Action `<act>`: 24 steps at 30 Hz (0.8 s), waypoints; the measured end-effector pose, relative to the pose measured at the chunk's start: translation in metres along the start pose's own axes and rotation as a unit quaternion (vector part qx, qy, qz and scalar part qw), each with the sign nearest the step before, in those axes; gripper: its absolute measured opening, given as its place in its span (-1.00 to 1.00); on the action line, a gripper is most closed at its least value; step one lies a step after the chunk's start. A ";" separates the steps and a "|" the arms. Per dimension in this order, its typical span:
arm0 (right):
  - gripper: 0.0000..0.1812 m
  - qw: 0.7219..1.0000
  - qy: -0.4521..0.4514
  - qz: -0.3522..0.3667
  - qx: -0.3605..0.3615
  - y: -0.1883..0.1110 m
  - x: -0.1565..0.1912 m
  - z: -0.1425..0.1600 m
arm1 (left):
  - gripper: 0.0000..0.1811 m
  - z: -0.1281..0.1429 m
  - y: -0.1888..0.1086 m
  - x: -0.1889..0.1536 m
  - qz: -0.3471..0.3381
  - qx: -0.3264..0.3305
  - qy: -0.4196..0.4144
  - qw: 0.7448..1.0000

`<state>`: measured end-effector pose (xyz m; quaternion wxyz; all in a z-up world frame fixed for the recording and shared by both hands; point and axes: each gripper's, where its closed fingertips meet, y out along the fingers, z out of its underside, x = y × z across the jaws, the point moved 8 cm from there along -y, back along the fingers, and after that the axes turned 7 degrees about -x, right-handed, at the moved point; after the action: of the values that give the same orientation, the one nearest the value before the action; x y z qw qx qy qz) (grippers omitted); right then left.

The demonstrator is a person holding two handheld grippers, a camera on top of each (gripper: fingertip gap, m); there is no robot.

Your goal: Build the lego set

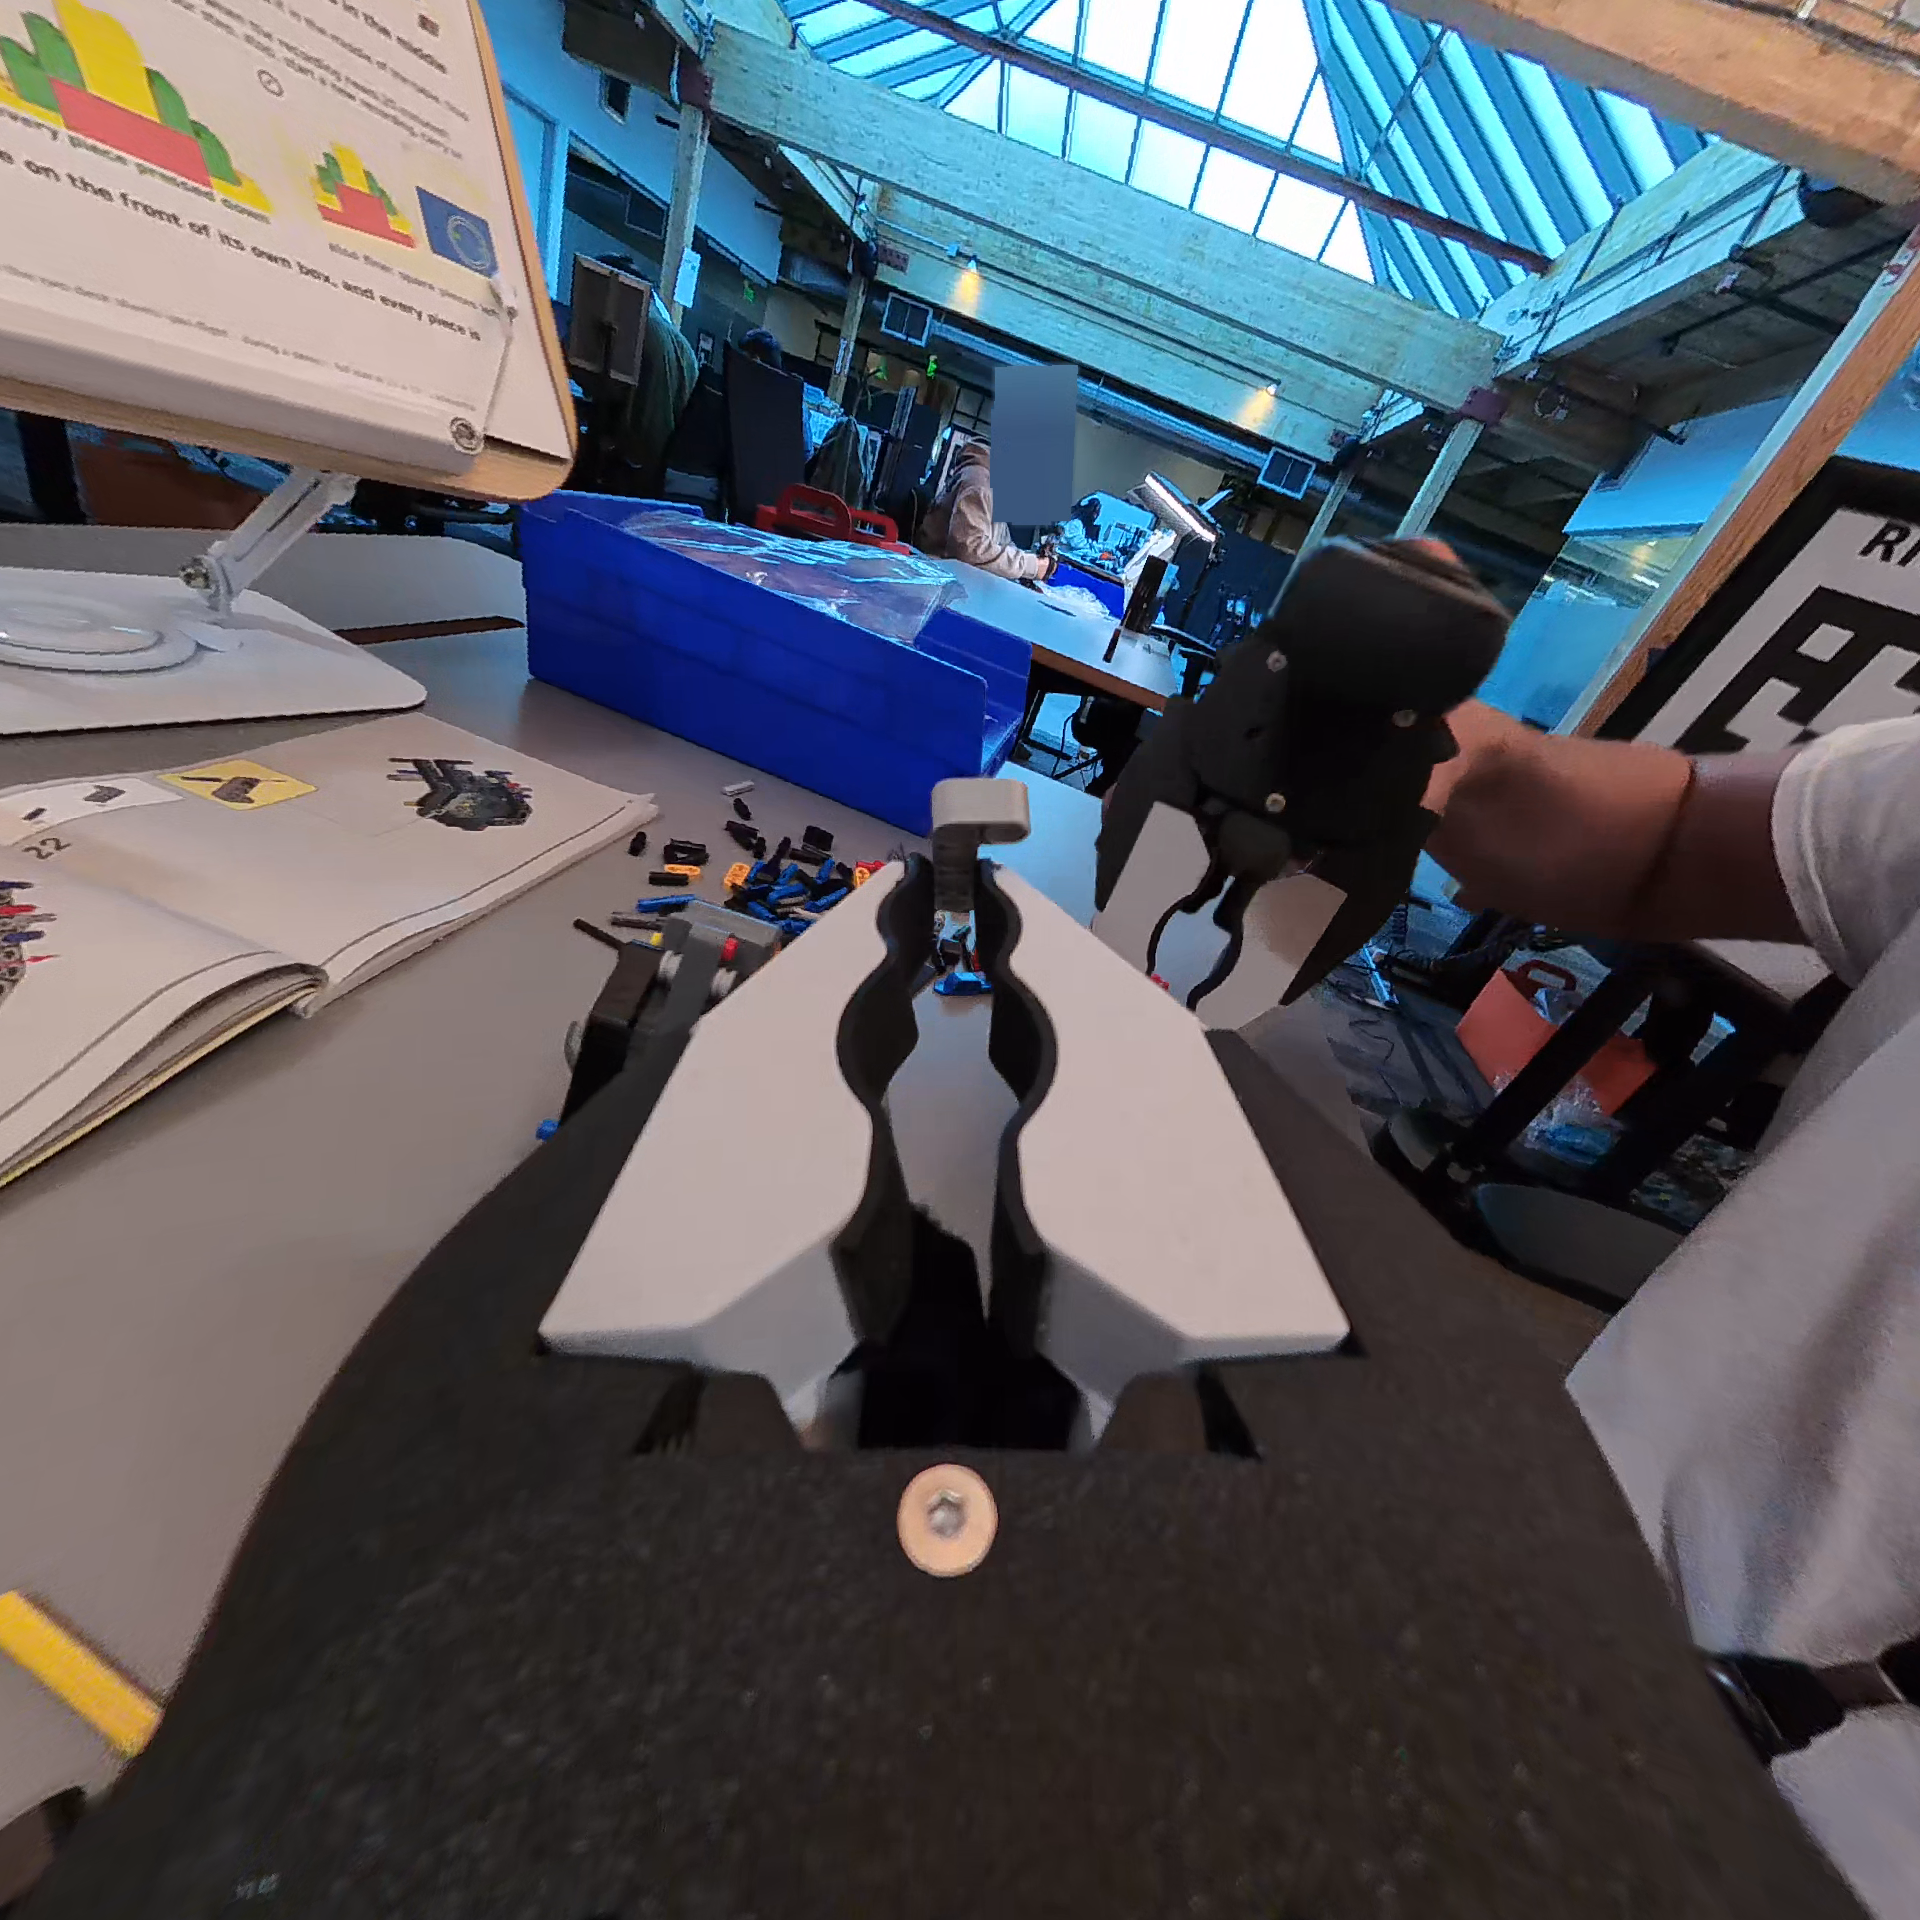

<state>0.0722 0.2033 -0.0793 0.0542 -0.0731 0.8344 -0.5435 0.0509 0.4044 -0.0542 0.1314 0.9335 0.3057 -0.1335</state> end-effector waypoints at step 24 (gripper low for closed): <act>-0.83 0.955 -0.268 -0.126 -0.001 0.004 -0.020 0.017 | -0.94 -0.005 0.001 -0.010 0.018 0.001 0.021 1.000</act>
<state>0.0942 0.1932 -0.0895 0.2066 -0.3210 0.7736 -0.5058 0.0446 0.4003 -0.0464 0.1262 0.9416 0.2916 -0.1117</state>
